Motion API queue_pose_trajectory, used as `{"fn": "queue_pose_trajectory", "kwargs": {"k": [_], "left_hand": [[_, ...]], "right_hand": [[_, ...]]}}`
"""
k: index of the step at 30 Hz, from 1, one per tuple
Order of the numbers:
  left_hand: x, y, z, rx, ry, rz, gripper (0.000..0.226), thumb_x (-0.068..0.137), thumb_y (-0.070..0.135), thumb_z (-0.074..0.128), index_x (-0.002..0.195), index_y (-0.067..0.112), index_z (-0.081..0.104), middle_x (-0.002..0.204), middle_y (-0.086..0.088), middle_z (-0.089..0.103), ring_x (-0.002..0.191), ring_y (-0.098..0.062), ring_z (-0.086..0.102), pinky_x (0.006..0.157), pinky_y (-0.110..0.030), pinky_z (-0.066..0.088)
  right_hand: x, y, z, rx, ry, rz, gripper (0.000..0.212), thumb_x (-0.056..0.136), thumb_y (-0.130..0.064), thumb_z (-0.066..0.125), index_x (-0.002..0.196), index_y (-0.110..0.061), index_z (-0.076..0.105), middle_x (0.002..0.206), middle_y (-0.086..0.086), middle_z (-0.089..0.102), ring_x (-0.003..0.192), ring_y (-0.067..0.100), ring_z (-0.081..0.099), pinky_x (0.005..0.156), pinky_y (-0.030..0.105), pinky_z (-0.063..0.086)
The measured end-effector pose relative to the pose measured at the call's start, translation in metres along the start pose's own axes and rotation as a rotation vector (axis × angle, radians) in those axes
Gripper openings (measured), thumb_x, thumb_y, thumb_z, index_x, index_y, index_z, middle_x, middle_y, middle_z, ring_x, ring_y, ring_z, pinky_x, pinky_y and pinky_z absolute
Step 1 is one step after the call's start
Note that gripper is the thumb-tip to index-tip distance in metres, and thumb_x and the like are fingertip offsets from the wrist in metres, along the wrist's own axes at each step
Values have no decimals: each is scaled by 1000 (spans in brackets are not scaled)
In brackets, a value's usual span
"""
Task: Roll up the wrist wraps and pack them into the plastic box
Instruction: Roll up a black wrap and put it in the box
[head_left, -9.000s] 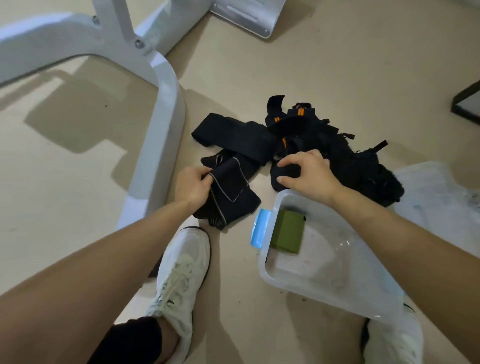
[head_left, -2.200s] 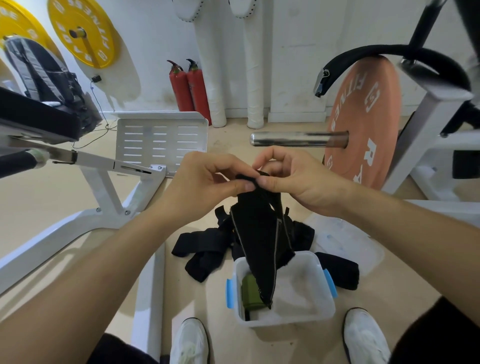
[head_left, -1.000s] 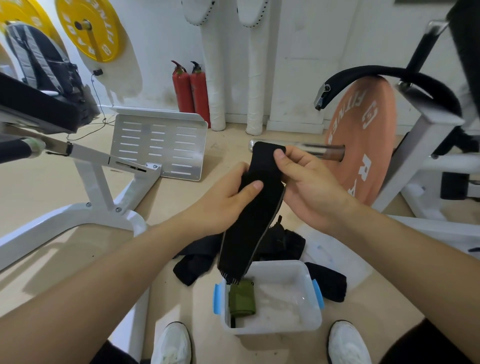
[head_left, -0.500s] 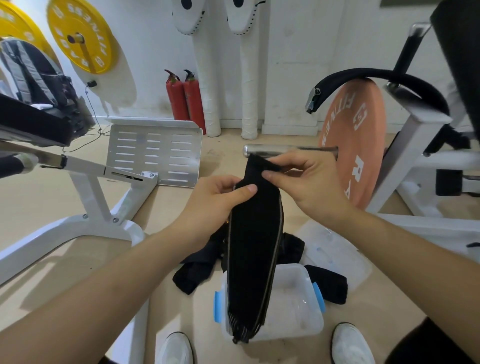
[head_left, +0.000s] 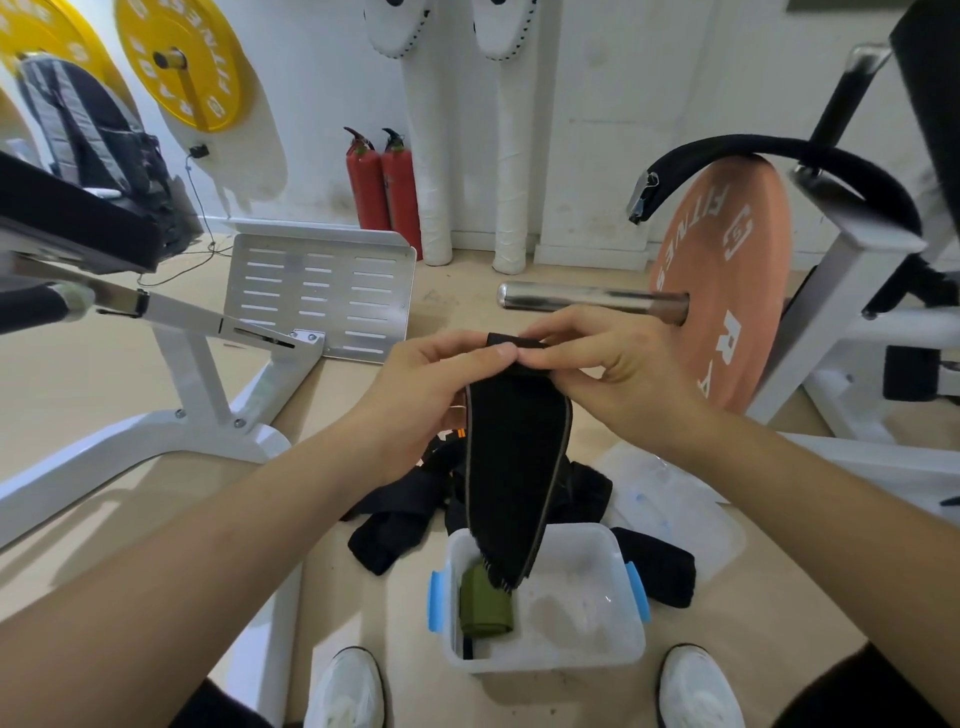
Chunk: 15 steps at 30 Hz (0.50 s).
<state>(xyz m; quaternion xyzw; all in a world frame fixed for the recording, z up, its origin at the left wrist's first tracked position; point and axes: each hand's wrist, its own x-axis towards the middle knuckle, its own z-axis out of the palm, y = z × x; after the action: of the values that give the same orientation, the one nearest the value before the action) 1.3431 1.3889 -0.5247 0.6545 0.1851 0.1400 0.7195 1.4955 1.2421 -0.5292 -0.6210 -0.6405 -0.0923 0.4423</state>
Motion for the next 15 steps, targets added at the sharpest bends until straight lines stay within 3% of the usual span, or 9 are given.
{"fn": "queue_pose_trajectory", "kwargs": {"k": [2, 4, 7, 10, 15], "left_hand": [[0, 0, -3, 11, 9, 40, 41, 82, 30, 73, 118, 10, 74, 108, -13, 78, 99, -26, 76, 79, -32, 60], [0, 2, -6, 29, 19, 78, 37, 85, 25, 71, 119, 10, 73, 106, -15, 78, 97, -28, 77, 77, -32, 61], [-3, 1, -6, 64, 18, 130, 29, 92, 13, 69, 120, 9, 72, 103, -15, 79, 96, -28, 77, 75, -31, 61], [-6, 1, -3, 89, -4, 179, 29, 92, 11, 69, 120, 9, 72, 102, -15, 79, 96, -29, 77, 75, -31, 62], [-8, 5, -1, 87, -2, 200, 28, 94, 9, 66, 122, 11, 72, 101, -10, 80, 95, -24, 78, 71, -27, 61]], "right_hand": [[-1, -4, 1, 101, -4, 95, 33, 85, 10, 67, 105, -13, 79, 111, -2, 74, 102, 9, 71, 93, 24, 56], [-1, -8, 0, 328, 1, 306, 30, 83, 16, 62, 98, -6, 78, 113, 1, 75, 104, 13, 72, 92, 29, 58], [-1, -10, -5, 582, -19, 548, 26, 87, 8, 70, 107, -6, 62, 102, 3, 75, 87, 23, 76, 78, 34, 62], [-3, -12, -4, 637, -65, 582, 34, 91, 1, 70, 121, -12, 62, 100, 17, 70, 83, 32, 76, 68, 39, 62], [-6, -11, 5, 702, 59, 522, 32, 90, 1, 70, 121, -8, 69, 110, 16, 70, 88, 35, 76, 68, 41, 63]]}}
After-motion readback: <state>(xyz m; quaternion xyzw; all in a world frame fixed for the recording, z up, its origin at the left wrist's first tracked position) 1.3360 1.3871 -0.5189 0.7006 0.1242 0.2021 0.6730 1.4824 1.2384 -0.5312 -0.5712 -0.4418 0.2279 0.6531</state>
